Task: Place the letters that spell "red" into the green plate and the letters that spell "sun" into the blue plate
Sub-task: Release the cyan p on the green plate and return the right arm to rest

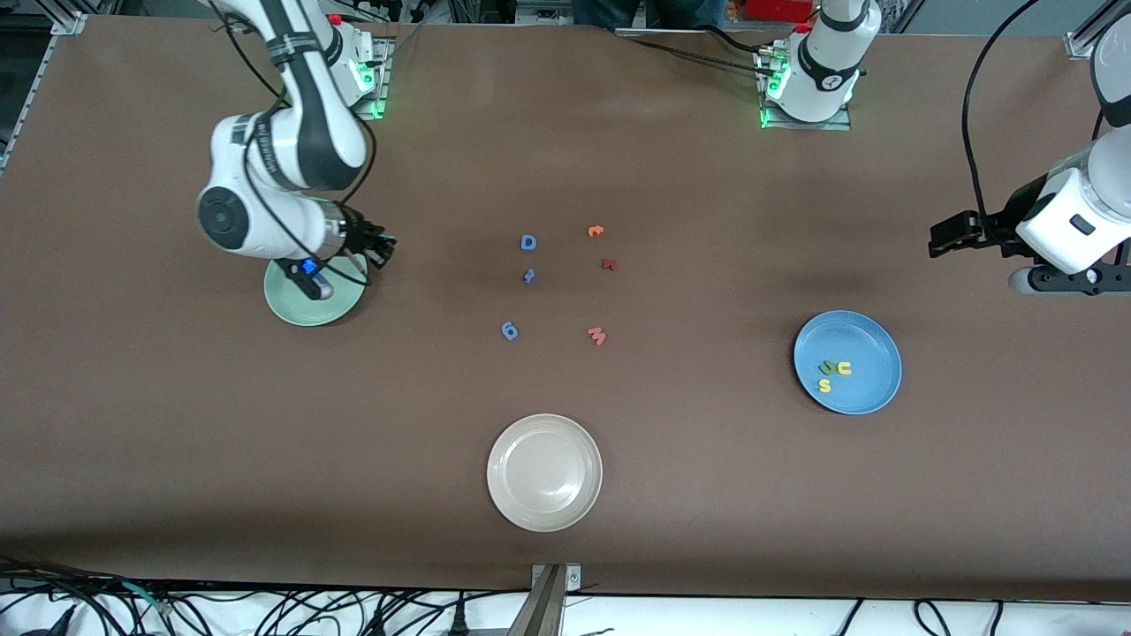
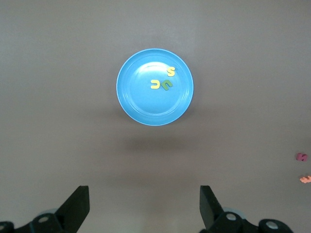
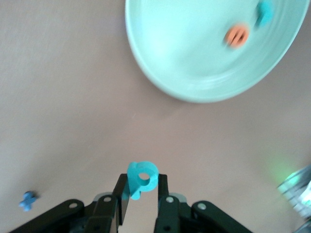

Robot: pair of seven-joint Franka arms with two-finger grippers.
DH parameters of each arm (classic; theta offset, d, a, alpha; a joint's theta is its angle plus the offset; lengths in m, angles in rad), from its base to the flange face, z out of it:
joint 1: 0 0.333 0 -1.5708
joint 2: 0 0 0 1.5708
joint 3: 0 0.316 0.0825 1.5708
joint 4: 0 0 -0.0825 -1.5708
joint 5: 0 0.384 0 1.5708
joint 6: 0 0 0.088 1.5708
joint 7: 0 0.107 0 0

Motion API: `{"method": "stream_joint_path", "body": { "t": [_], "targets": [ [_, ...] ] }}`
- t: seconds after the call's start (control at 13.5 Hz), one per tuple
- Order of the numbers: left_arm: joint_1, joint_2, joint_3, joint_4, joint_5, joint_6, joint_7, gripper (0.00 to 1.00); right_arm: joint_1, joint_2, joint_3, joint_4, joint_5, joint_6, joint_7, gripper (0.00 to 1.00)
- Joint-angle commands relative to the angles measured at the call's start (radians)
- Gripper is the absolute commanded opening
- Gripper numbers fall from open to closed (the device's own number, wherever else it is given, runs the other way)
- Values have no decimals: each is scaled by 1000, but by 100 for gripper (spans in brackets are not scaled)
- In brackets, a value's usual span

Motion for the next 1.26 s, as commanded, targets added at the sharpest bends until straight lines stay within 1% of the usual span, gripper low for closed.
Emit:
{"method": "stream_joint_path", "body": {
  "t": [0.0, 0.15, 0.37, 0.45, 0.67, 0.89, 0.97, 1.04, 1.11, 1.19],
  "targets": [
    [-6, 23, 7, 41, 5, -19, 11, 100, 3, 61, -90, -8, -13, -10, -211, 19],
    [-6, 21, 7, 43, 5, -19, 11, 100, -2, 116, -98, -11, -10, 13, -264, 19],
    [-1, 21, 7, 44, 4, -19, 9, 100, -25, 181, -96, -63, 1, 145, -343, 19],
    [3, 21, 7, 44, 1, -19, 9, 100, -37, 199, -94, -71, 4, 165, -362, 19],
    [7, 21, 9, 44, -5, -19, 11, 100, -43, 225, -90, -73, 102, 167, -405, 20],
    [7, 21, 9, 44, -7, -19, 14, 100, -40, 244, -72, -70, 159, 176, -410, 21],
    [7, 21, 7, 44, -7, -19, 18, 100, -40, 245, -68, -70, 160, 190, -410, 23],
    [7, 21, 7, 44, -7, -19, 17, 100, -39, 252, -68, -70, 160, 191, -410, 37],
    [7, 21, 7, 44, -7, -19, 17, 100, -39, 252, -68, -68, 160, 191, -411, 63],
    [7, 21, 7, 44, -7, -19, 18, 100, -37, 250, -68, -68, 159, 190, -413, 79]
  ]
}}
